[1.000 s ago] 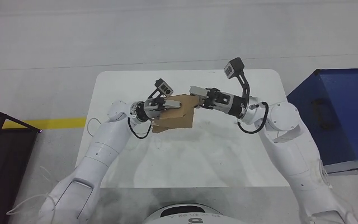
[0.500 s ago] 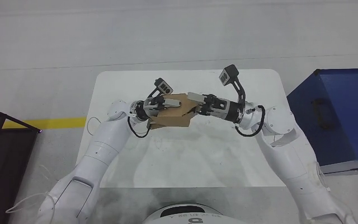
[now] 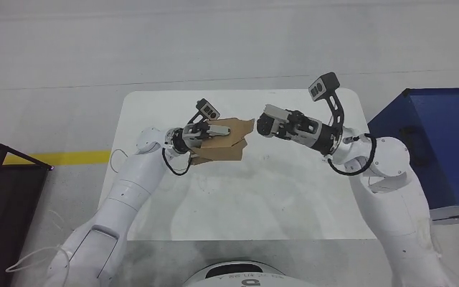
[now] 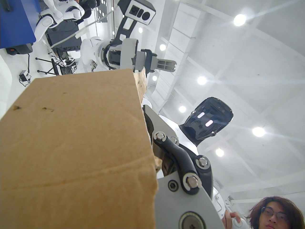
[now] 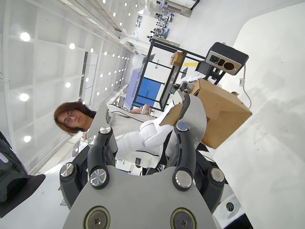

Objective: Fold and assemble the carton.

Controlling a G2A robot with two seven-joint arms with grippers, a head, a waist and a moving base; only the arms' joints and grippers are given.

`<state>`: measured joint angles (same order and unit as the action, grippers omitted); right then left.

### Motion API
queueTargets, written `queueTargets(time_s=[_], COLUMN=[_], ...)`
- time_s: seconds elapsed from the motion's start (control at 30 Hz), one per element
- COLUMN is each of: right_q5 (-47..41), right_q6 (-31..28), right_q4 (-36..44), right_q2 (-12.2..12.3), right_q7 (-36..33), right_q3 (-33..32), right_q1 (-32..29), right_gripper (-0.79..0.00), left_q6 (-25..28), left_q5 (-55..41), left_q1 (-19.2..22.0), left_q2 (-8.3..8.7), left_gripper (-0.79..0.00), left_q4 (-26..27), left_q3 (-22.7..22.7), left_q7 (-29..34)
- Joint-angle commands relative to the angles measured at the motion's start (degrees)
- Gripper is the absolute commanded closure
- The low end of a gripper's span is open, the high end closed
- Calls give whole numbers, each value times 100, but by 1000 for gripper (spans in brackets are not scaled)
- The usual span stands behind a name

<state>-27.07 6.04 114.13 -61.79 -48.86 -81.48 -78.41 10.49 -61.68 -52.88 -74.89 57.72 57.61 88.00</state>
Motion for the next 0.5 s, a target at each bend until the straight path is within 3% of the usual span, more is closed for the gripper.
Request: queueTargets(time_s=[0.0, 0.2, 0.47], right_q5=[50, 289, 225], right_q6=[114, 37, 14], right_q4=[84, -202, -618], right_q2=[14, -19, -78], right_q7=[-43, 14, -53], right_q3=[-12, 473, 940], right_q1=[-98, 59, 453], right_gripper=[-542, -566, -536], left_q6=[6, 6, 52], left_q5=[-2, -15, -21], left_q1=[6, 45, 45], left_q2=[1, -11, -18], left_gripper=[0, 0, 0], left_q4=[-2, 18, 26], left_q3=[-4, -48, -75], left_q7=[0, 0, 0])
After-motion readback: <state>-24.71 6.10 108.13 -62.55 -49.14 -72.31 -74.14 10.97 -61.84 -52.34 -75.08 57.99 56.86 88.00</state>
